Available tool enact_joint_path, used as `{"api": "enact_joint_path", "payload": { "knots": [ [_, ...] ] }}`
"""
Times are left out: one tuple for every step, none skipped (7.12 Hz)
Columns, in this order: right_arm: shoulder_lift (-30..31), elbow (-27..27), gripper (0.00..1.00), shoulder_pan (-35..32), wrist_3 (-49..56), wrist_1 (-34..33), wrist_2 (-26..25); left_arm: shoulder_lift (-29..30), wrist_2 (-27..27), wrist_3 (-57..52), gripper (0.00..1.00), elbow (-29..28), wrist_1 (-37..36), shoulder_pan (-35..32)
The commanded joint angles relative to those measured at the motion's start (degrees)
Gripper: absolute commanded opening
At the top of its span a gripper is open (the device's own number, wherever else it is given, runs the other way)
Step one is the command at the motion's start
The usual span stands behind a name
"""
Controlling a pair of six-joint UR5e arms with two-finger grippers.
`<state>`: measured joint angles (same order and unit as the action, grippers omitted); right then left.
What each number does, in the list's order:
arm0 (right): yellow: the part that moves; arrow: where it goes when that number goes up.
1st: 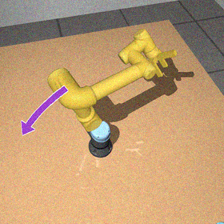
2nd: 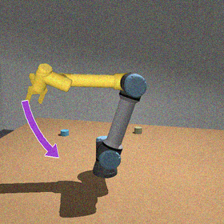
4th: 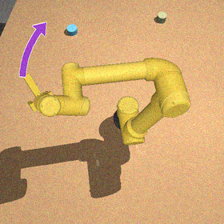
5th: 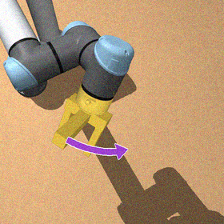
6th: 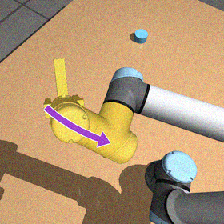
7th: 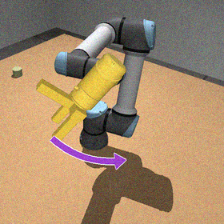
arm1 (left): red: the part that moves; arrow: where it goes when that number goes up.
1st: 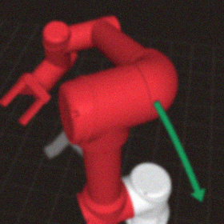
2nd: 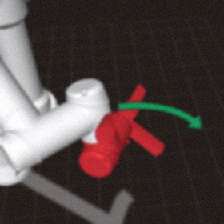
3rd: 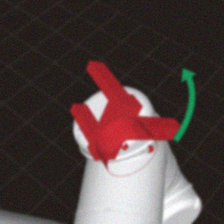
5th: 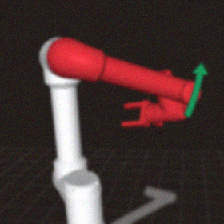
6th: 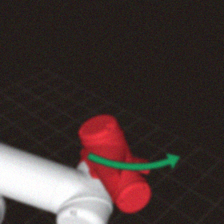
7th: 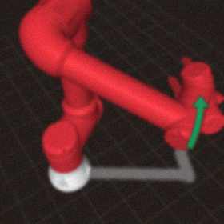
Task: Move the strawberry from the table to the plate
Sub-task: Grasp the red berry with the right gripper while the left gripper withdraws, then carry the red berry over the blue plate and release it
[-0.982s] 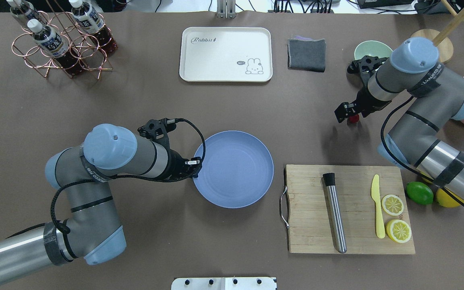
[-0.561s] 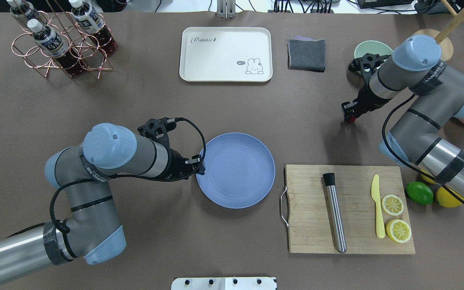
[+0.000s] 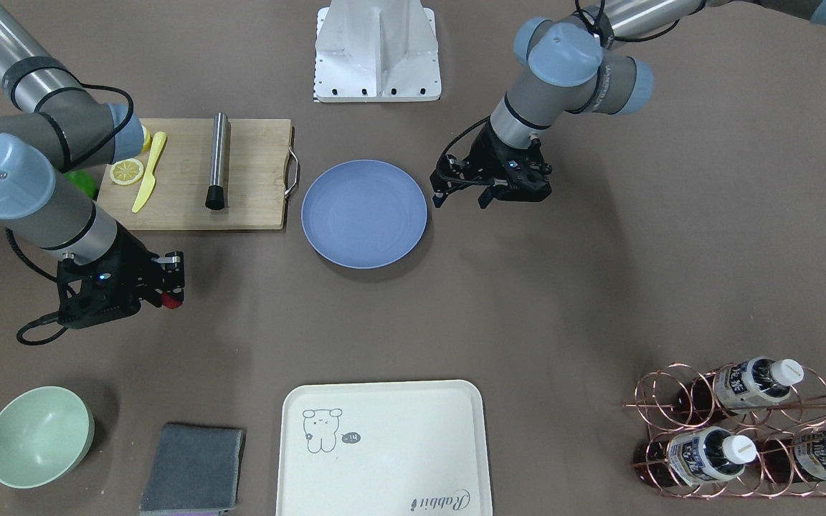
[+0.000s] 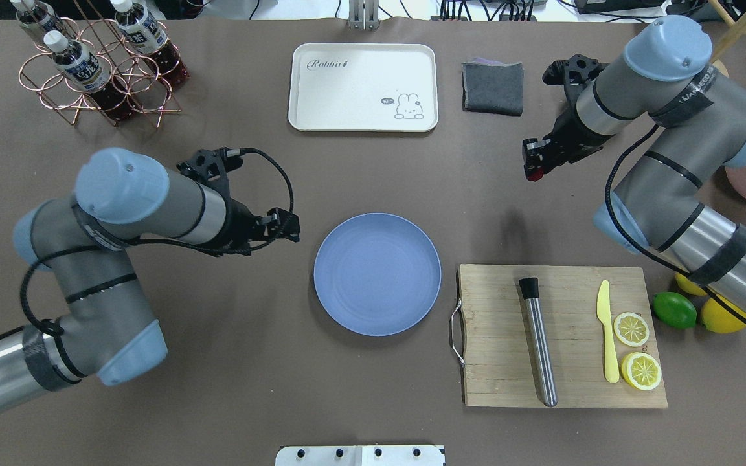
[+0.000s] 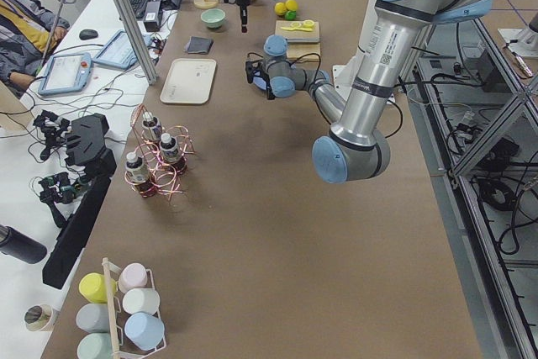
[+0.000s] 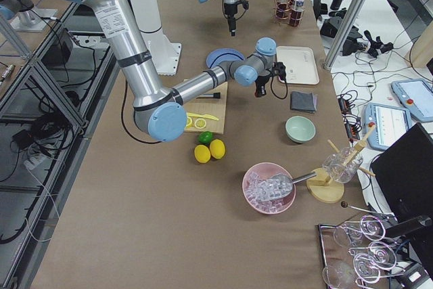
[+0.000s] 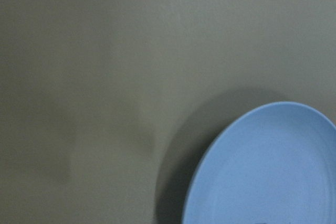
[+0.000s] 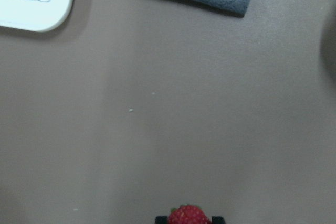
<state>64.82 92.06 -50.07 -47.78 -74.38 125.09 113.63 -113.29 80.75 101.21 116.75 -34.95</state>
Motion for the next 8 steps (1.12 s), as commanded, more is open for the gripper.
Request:
{"api": "enact_joint_path", "payload": {
  "knots": [
    [-0.9, 10.7, 0.00, 10.9, -17.3, -5.2, -7.3, -6.4, -5.8, -17.0, 0.96, 2.3, -4.0, -9.1],
    [-3.7, 11.1, 0.00, 17.2, -25.2, -5.9, -12.0, -9.1, -7.3, -23.5, 0.96, 2.2, -4.0, -12.2],
    [-7.3, 10.2, 0.00, 22.6, -29.3, -8.5, -16.8, -10.9, -8.3, -26.7, 0.96, 2.2, -4.0, -14.3],
    [-8.6, 8.1, 0.00, 25.2, -29.6, -9.1, -19.9, -11.7, -8.3, -27.4, 0.96, 2.3, -3.9, -14.4],
    [-9.7, 6.0, 0.00, 26.3, -30.5, -8.6, -21.3, -11.9, -8.3, -27.4, 0.97, 2.5, -3.9, -14.4],
    [-10.3, 5.0, 0.00, 26.6, -31.0, -8.5, -22.1, -12.6, -8.3, -27.2, 0.97, 3.1, -3.8, -14.4],
    [-10.7, 4.9, 0.00, 26.7, -31.2, -8.6, -22.1, -12.8, -8.2, -26.8, 0.97, 3.6, -3.8, -14.4],
    [-11.6, 3.8, 0.00, 27.0, -31.5, -8.6, -22.1, -12.8, -8.2, -26.8, 0.97, 3.6, -3.9, -14.4]
  ]
}}
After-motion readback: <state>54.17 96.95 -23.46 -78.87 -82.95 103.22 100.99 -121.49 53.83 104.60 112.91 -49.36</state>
